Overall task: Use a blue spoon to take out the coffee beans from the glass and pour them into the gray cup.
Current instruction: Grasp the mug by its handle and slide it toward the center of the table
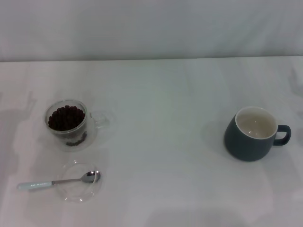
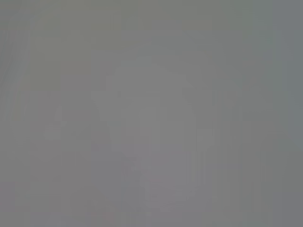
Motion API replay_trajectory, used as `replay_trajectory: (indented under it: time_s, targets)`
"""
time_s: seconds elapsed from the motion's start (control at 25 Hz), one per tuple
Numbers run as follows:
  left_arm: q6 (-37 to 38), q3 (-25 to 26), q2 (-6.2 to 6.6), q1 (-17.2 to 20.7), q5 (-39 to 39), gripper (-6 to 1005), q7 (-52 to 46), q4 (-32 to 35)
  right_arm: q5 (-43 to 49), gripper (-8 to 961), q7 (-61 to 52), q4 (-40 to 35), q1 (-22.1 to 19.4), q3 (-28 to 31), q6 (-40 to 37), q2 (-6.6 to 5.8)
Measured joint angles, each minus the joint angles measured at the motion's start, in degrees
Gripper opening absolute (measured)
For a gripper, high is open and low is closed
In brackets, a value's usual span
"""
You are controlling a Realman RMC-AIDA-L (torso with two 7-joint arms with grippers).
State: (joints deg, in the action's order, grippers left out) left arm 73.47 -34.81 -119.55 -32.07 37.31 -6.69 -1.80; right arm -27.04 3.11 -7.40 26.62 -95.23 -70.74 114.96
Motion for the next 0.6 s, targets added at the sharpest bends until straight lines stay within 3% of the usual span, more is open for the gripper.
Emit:
replay_trajectory:
  time_s: [0.6]
  targets:
    - [2.6, 0.5, 0.18, 5.0, -0.9, 875, -0.5, 0.3, 0.0, 603, -0.4, -0.8, -1.9, -8.5, 2.4, 0.59]
